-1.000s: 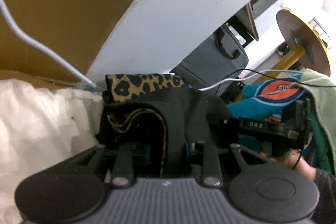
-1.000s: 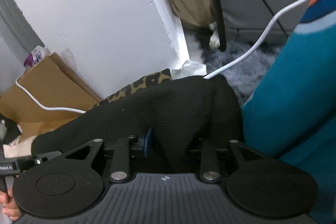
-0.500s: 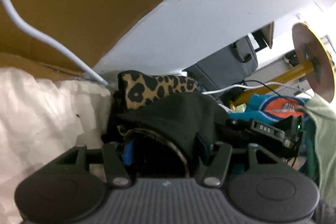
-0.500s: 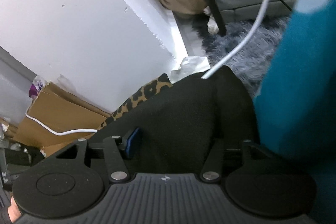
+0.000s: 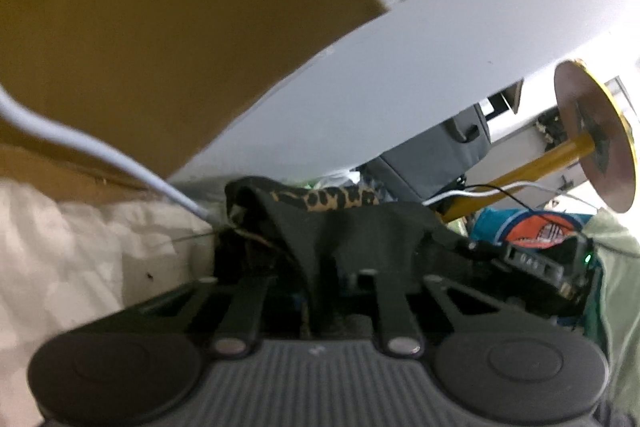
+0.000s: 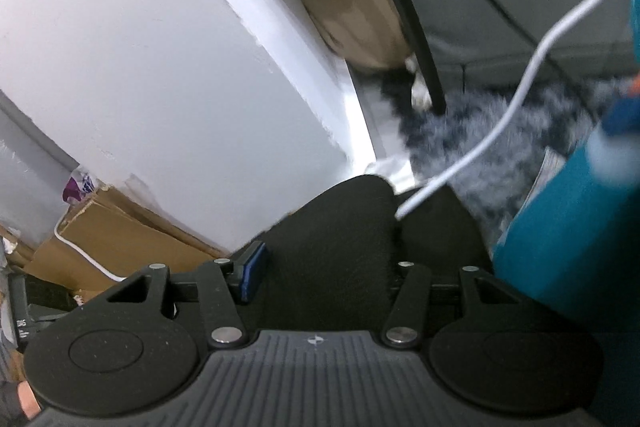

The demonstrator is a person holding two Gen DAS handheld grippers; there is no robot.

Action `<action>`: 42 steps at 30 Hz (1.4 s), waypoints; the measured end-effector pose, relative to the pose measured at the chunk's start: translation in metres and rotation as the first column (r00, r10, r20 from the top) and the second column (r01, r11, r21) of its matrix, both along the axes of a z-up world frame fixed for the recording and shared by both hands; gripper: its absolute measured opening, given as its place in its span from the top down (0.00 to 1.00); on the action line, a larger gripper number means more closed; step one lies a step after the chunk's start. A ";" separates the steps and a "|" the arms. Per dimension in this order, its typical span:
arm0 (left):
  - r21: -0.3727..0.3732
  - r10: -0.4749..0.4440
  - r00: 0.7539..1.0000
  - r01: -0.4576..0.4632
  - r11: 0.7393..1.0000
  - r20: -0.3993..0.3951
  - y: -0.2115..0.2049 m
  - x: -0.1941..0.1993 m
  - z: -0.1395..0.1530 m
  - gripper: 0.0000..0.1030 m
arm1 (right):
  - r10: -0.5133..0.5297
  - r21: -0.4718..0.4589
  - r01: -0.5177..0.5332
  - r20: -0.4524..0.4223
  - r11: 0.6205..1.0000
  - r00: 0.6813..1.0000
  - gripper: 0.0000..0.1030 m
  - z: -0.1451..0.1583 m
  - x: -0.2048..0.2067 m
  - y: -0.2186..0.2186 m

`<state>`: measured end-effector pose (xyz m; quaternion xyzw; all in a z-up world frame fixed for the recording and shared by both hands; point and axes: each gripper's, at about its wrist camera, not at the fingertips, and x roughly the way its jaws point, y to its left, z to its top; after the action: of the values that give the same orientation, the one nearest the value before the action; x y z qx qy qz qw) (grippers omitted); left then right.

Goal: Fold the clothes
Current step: 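Carry the folded black garment with both grippers down toward the bed corner, then lower the black garment onto the sheet beside the teal blanket with both grippers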

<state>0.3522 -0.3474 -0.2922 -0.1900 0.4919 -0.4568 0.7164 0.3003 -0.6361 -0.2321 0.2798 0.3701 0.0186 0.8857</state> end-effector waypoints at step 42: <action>0.235 -0.228 0.959 0.185 0.954 0.171 0.003 -0.064 0.005 0.97 | -0.036 -0.423 0.024 -0.020 0.906 0.999 0.58 -0.039 -0.004 0.057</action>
<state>0.2886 -0.3444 -0.2872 -0.0123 0.4829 -0.4896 0.7259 0.2963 -0.5790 -0.2714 0.0871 0.3730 -0.0793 0.9203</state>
